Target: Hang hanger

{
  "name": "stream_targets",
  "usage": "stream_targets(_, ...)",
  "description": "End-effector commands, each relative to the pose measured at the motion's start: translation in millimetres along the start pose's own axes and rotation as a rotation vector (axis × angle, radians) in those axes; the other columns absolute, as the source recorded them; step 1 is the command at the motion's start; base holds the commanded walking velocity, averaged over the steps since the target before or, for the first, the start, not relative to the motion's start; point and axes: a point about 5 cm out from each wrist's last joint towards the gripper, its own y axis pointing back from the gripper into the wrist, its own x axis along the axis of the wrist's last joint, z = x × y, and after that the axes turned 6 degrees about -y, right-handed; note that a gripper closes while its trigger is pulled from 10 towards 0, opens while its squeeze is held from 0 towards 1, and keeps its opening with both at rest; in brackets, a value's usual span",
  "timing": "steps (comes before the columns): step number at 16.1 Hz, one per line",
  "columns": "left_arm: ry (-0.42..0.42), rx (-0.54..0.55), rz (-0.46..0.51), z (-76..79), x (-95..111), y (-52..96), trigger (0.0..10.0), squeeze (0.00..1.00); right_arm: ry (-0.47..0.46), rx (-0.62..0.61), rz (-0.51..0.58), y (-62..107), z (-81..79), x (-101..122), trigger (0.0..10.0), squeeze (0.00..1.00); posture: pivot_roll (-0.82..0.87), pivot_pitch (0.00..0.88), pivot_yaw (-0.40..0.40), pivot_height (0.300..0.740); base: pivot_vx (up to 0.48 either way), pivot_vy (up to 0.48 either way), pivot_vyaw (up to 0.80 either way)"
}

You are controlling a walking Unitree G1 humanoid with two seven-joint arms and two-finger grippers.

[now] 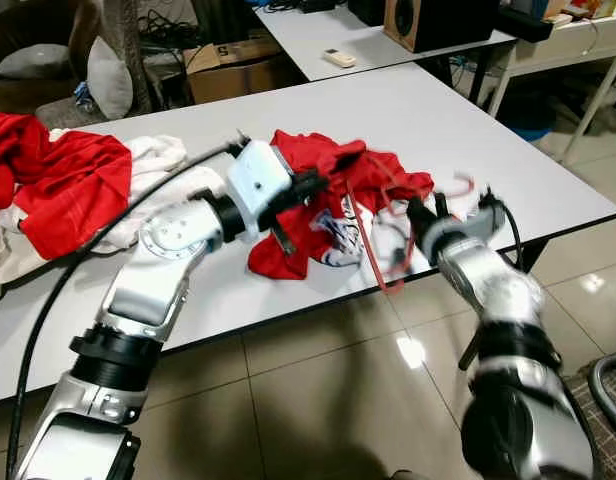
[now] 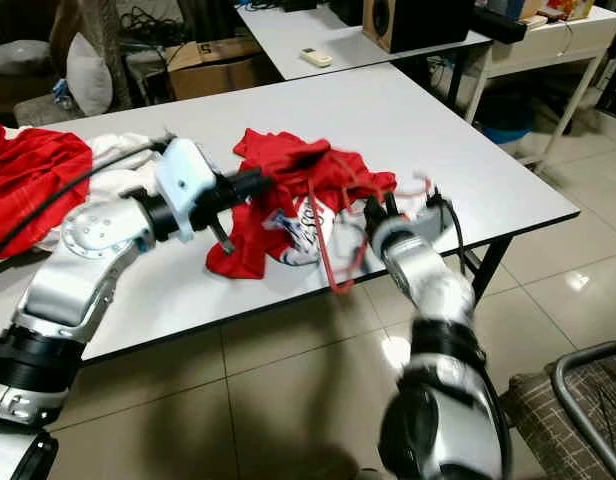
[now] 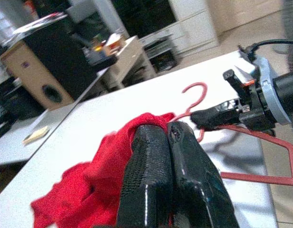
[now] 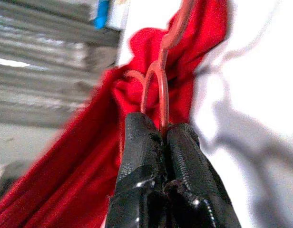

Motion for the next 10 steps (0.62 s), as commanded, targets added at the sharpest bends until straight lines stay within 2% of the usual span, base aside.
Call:
stream_targets(1,-0.041,-0.046,0.028,3.9,6,0.3,0.0,0.0,0.004,0.106,-0.036,5.0,-16.7,0,10.0,0.0,-0.16,0.0,0.101,0.74,0.0,0.0,0.0)
stream_targets(2,-0.041,-0.046,0.028,3.9,6,0.3,0.0,0.0,0.004,0.106,-0.036,5.0,-16.7,0,10.0,0.0,-0.16,0.0,0.101,0.74,0.0,0.0,0.0)
stream_targets(3,-0.074,-0.056,0.002,6.1,3,-0.5,0.0,0.0,-0.002,0.158,-0.073,11.0,-20.6,-2,10.0,0.0,-0.16,0.0,0.104,0.74,0.0,0.0,0.0)
stream_targets(4,-0.154,-0.011,-0.068,0.6,-7,-1.2,0.0,0.0,0.027,0.267,-0.161,28.7,-29.2,-7,10.0,0.0,-0.17,0.0,0.107,0.74,0.0,0.0,0.0)
stream_targets(6,-0.2,0.055,-0.096,-9.0,-11,-0.1,0.0,0.0,0.081,0.321,-0.2,41.2,-33.6,-8,10.0,0.0,-0.18,0.0,0.11,0.74,0.0,0.0,0.0)
stream_targets(7,-0.226,0.115,-0.099,-18.1,-10,1.9,0.0,0.0,0.093,0.377,-0.144,46.4,-41.6,3,10.0,0.0,-0.18,0.0,0.111,0.74,0.0,0.0,0.0)
stream_targets(8,-0.276,0.266,-0.075,-40.4,-2,9.4,0.0,0.0,0.069,0.537,-0.039,60.8,-64.5,27,10.0,0.0,-0.19,0.0,0.112,0.74,0.0,0.0,0.0)
stream_targets(9,-0.287,0.324,-0.06,-48.5,2,13.5,0.0,0.0,0.074,0.571,-0.032,66.0,-68.1,30,10.0,0.0,-0.19,0.0,0.111,0.74,0.0,0.0,0.0)
stream_targets(10,-0.284,0.405,-0.06,-57.9,2,21.3,0.0,0.0,0.181,0.423,-0.12,66.4,-45.6,18,10.0,0.0,-0.19,0.0,0.11,0.74,0.0,0.0,0.0)
